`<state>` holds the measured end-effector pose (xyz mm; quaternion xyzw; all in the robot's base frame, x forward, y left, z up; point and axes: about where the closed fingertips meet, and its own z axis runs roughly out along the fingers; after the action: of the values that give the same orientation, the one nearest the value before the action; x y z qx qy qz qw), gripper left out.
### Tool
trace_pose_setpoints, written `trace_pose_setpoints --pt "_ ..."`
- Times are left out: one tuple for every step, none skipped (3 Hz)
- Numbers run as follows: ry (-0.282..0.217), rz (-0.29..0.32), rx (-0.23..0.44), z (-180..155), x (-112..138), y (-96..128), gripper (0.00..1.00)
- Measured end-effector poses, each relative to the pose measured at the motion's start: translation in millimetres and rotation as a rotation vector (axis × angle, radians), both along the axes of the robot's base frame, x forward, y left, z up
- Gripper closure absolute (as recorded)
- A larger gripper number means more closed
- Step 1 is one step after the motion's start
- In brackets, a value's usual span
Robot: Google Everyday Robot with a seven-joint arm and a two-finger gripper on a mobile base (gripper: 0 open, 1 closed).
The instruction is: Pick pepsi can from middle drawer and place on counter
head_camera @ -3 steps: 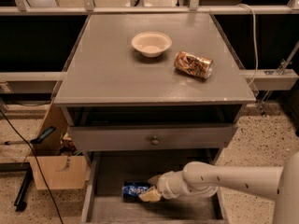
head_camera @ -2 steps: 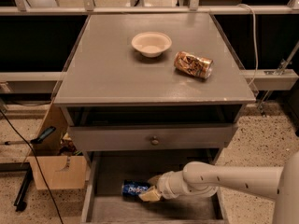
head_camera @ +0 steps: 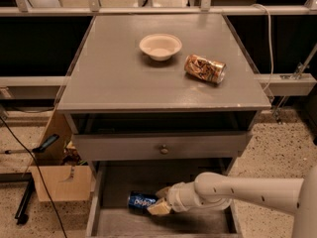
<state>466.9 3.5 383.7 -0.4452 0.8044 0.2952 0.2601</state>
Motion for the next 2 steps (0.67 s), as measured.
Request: trace_pose_setpoints --pt "-0.028 -0.004 0.047 25.4 4.9 -11.2 1.00" --pt "-0.074 -0.030 0.087 58.8 9.9 -35.1 1.00"
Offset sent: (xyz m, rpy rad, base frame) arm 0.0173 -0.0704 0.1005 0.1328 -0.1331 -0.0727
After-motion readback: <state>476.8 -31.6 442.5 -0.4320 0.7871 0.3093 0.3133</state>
